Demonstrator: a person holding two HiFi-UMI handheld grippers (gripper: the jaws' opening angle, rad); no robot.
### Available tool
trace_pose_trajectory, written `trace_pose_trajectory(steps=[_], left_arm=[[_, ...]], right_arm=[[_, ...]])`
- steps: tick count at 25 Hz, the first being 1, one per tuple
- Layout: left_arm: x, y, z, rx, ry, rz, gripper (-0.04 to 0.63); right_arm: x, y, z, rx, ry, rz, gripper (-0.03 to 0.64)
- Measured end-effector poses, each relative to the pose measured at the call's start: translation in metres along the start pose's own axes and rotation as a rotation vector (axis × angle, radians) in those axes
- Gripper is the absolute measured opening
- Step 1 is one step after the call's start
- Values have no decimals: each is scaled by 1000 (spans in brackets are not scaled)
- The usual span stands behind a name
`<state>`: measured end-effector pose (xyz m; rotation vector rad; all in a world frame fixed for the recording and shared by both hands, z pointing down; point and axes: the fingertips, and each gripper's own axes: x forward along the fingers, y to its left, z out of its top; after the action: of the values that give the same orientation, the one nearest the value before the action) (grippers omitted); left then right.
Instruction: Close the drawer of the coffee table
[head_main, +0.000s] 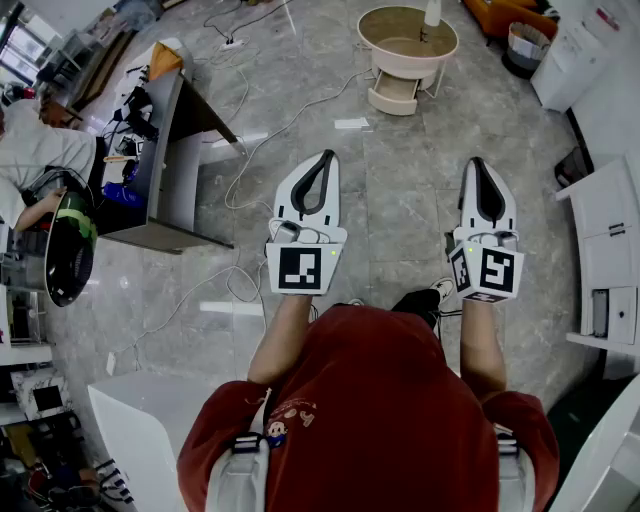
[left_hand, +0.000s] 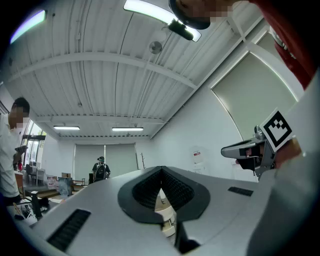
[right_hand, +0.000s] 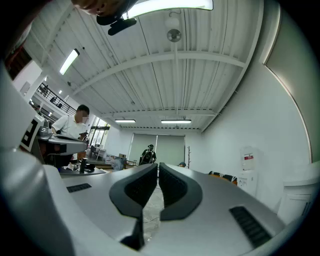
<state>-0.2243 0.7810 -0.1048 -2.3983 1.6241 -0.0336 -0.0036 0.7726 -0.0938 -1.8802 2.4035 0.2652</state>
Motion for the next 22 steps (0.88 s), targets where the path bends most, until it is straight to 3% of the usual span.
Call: trace_pose_trajectory(steps=[14, 22], left_arm=[[16, -4, -8, -3, 18, -9, 14], [80, -36, -20, -39, 54, -28, 14]], right_arm=[[11, -11, -15, 8, 36, -9, 26], [30, -75, -42, 31, 90, -33, 26]])
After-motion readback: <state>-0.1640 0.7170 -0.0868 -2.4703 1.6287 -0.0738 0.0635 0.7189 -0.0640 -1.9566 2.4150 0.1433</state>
